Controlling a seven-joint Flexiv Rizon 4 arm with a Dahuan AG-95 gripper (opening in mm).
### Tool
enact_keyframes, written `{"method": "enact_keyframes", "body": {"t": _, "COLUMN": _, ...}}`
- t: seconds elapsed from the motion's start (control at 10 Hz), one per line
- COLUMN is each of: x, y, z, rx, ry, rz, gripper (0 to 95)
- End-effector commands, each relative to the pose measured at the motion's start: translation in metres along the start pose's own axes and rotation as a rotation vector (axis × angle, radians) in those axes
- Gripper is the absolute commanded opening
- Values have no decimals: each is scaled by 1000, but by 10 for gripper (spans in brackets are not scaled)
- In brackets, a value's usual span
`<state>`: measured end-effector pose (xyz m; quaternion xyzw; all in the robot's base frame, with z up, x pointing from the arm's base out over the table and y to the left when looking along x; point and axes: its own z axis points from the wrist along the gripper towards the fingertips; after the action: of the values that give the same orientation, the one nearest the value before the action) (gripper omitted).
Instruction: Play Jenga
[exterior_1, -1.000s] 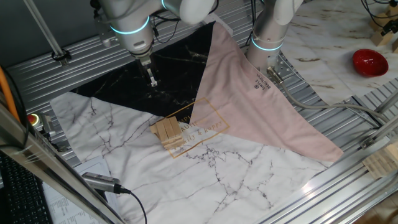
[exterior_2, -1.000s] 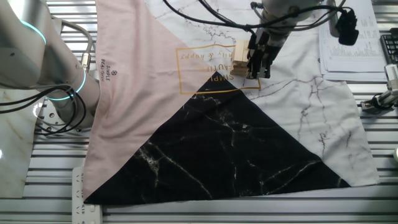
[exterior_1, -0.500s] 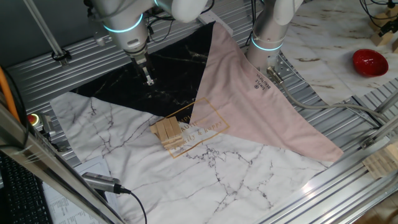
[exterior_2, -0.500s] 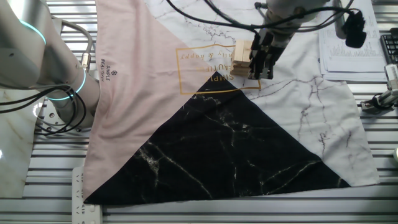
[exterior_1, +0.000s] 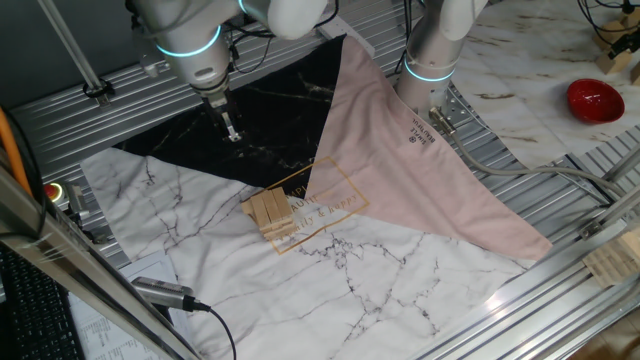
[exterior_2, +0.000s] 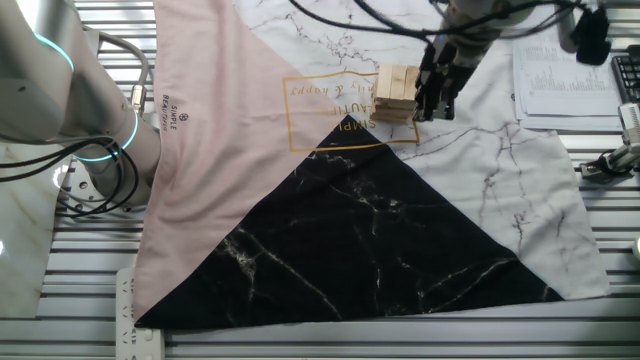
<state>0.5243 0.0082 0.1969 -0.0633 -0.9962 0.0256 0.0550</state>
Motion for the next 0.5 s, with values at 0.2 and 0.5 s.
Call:
{"method": "enact_keyframes", "body": {"t": 0.2, "x": 6, "y": 23, "z": -12, "rx": 16, "ry": 7, "rz": 59, "gripper": 0}}
{"method": "enact_keyframes", "body": {"t": 0.5, "x": 8, "y": 49, "z": -7, "rx": 16, "ry": 1, "rz": 124, "gripper": 0}}
